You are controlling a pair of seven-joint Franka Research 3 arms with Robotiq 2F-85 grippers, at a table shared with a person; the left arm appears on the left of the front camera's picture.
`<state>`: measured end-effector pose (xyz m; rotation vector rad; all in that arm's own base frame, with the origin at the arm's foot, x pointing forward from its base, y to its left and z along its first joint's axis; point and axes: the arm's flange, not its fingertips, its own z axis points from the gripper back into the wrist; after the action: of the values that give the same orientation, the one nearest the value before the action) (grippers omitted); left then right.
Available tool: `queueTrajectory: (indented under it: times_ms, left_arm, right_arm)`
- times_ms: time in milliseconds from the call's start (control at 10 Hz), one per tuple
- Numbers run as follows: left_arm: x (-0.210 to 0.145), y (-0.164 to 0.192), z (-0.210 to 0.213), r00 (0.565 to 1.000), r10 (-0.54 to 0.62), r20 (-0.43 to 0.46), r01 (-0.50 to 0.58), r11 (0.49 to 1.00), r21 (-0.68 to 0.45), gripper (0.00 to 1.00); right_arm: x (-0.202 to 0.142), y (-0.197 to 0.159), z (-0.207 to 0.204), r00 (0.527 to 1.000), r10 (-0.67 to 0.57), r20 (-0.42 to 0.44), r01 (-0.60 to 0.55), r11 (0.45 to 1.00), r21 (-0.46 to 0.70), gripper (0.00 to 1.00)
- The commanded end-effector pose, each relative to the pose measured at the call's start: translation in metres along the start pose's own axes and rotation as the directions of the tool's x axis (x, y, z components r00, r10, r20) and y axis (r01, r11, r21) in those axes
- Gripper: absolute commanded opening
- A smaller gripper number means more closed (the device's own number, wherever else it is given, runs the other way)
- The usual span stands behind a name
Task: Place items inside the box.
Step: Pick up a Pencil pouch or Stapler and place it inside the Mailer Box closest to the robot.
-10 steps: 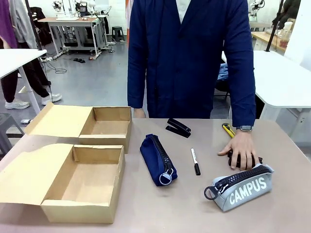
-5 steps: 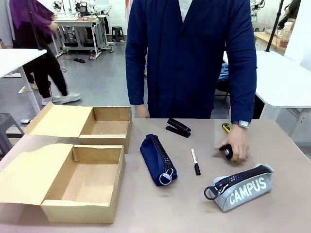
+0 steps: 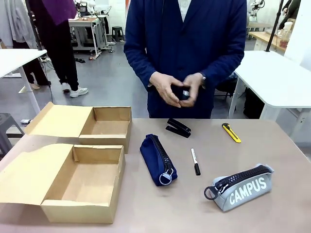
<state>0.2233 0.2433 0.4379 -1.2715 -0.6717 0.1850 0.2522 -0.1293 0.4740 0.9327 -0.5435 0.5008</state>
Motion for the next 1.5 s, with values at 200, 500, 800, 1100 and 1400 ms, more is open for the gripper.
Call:
queueTrajectory:
  times_ms: [200,500,800,1100,1400]
  left_arm:
    - [0.000,-0.002,0.001,1.000,-0.021,0.011,0.022,1.000,-0.021,1.00]
    - [0.000,-0.002,0.001,1.000,-0.021,0.011,0.022,1.000,-0.021,1.00]
    - [0.000,-0.002,0.001,1.000,-0.021,0.011,0.022,1.000,-0.021,1.00]
    - [0.000,-0.002,0.001,1.000,-0.021,0.011,0.022,1.000,-0.021,1.00]
    - [0.000,-0.002,0.001,1.000,-0.021,0.011,0.022,1.000,-0.021,1.00]
  right_arm:
    - [0.036,0.038,-0.150,0.759,0.369,-0.537,-0.428,0.904,0.016,1.00]
    - [0.044,0.030,-0.083,0.942,0.183,-0.280,-0.182,0.983,0.030,1.00]
    - [0.058,0.042,-0.158,0.525,0.683,-0.507,-0.635,0.712,0.301,1.00]
    - [0.070,0.027,-0.221,0.111,0.835,-0.538,-0.773,0.413,0.481,1.00]
    - [0.067,0.025,-0.268,0.144,0.760,-0.634,-0.743,0.506,0.438,1.00]
